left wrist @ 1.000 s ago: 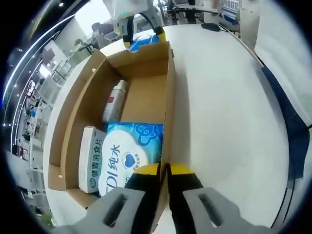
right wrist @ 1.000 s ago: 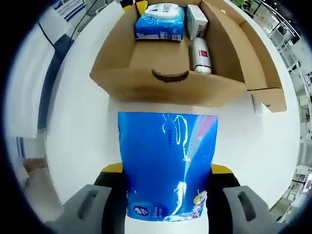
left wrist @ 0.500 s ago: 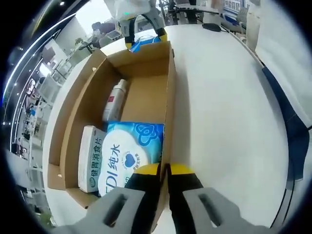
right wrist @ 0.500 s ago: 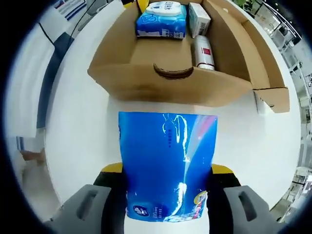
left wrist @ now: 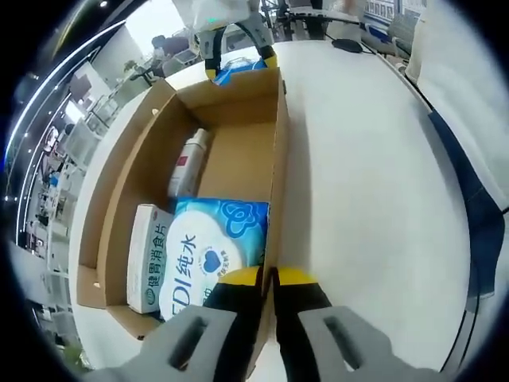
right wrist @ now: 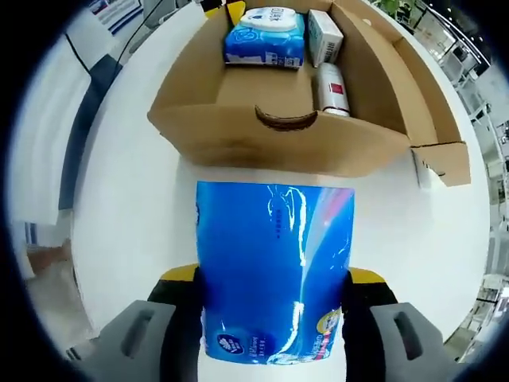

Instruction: Operate the shoe box by opening the lid, removing the specified soft item, and placing it in the target area until the item is outside and the box remains undamaged.

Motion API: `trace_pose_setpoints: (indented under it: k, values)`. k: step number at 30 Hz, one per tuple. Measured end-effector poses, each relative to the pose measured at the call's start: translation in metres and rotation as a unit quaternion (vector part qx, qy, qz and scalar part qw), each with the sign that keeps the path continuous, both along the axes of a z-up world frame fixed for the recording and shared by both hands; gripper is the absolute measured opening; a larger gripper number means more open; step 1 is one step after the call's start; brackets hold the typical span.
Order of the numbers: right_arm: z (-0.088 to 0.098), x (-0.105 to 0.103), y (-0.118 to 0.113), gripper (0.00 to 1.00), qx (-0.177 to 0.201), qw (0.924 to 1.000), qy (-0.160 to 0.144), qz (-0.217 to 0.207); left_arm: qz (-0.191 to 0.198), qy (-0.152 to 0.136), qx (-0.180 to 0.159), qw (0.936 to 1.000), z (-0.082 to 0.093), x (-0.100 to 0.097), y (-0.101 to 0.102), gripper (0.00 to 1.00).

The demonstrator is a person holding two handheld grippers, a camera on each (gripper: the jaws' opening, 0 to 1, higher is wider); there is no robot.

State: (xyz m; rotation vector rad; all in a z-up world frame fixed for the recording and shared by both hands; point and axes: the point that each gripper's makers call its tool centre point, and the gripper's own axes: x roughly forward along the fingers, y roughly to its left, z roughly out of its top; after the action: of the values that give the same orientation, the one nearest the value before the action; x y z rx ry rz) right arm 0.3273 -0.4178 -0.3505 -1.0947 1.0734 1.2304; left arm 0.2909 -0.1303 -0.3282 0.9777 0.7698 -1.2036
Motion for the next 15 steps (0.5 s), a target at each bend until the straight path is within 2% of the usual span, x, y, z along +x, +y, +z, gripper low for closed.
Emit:
trace_pose_setpoints:
  k: [9, 15]
  values:
    - [0.0, -0.003, -0.005, 0.76, -0.001, 0.9999, -0.007, -0.007, 0.002, -0.001, 0.001, 1.0, 0.001, 0.0, 0.0, 0.05]
    - [0.016, 0.003, 0.0, 0.75, 0.012, 0.9989, -0.028, -0.036, 0.003, 0.0, 0.004, 1.0, 0.0, 0.0, 0.0, 0.05]
